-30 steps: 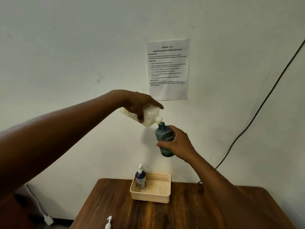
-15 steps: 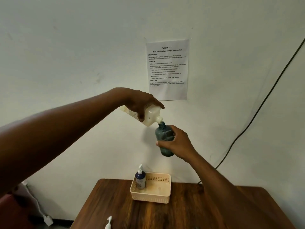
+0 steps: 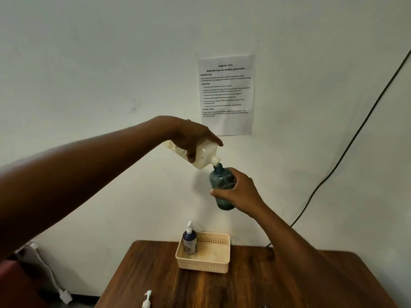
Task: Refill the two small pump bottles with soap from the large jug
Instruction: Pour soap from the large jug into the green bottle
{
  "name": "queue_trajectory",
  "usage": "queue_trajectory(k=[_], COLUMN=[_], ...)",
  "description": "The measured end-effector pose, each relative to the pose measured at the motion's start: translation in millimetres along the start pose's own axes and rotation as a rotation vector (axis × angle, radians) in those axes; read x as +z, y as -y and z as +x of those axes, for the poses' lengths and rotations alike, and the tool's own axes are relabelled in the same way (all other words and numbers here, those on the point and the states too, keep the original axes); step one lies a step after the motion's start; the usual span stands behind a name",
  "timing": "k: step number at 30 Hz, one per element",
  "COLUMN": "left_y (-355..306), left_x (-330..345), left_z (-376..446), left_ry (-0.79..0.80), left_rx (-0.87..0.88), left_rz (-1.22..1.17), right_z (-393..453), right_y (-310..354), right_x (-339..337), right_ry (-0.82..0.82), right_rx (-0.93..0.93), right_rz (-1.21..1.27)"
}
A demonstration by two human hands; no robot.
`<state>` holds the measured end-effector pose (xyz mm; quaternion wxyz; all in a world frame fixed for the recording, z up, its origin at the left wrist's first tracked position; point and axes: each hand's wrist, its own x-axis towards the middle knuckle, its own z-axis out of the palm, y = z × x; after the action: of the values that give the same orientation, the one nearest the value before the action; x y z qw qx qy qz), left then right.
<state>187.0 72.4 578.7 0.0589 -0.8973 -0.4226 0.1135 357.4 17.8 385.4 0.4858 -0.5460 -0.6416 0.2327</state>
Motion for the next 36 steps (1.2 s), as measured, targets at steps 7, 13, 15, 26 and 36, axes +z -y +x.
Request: queue_trajectory(k=[7, 13, 15, 26, 36], left_y=[-0.8, -3.1, -4.0, -10.4, -12.9], left_x=[-2.6, -4.8, -5.2, -10.2, -11.8], left_z=[-2.9, -4.8, -4.9, -8.1, -4.1], left_ry=[-0.004, -0.017, -0.019, -0.032, -0.025], left_rx=[-0.003, 0.01, 0.012, 0.006, 0.05], left_rz=[0.043, 0.134, 0.157, 0.213, 0.315], right_z=[-1.8, -1.9, -1.7, 0.6, 2.3], right_y=[2.6, 2.9, 3.2, 0.8, -1.8], right_x=[-0.7, 1.3, 1.7, 4.0, 5.3], right_ry=[0.008, 0.01, 0.009, 0.006, 0.008], right_rx=[-0.005, -0.005, -0.01, -0.007, -0.011], right_rz=[0.005, 0.006, 0.003, -0.004, -0.001])
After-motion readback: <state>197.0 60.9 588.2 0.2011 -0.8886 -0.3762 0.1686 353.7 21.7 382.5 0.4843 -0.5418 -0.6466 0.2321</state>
